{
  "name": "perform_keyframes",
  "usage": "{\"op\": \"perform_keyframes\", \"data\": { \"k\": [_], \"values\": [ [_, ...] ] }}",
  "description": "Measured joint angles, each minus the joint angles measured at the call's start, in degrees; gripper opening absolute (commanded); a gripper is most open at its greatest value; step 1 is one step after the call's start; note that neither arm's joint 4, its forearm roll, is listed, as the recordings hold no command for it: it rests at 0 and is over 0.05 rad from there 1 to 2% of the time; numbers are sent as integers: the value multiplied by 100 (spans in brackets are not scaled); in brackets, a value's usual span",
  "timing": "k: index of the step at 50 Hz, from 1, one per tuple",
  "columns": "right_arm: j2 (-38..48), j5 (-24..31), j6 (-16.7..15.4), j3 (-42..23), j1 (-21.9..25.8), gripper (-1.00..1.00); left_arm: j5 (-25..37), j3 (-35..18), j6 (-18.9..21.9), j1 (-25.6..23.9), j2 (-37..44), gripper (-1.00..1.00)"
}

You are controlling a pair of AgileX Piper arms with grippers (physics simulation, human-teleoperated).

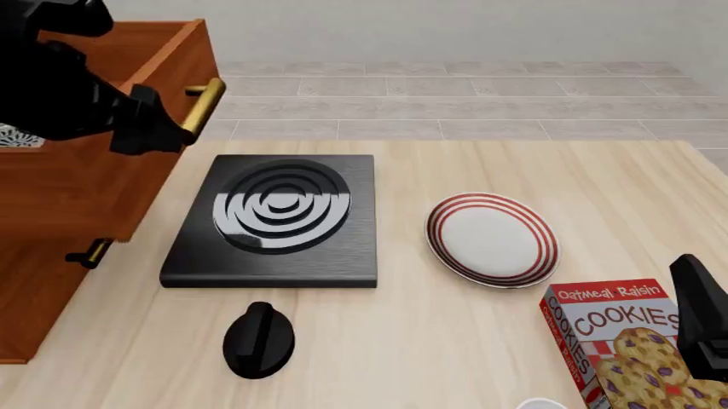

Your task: Pick the akita bowl in the top layer of the wooden cabinet and place it on the plate.

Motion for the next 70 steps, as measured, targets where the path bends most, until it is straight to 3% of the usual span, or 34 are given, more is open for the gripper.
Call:
{"op": "perform_keyframes", "data": {
  "k": [20, 42, 70],
  "values": [
    [-3, -18, -2, 7, -4, 100, 58, -316, -356, -269, 101, 100],
    [-3, -25, 1, 8, -9, 100, 304, -1277, -574, -532, 215, 100],
    [-3, -22, -1, 4, -7, 100, 922, -2338, -147, -155, 530, 100]
  ]
}}
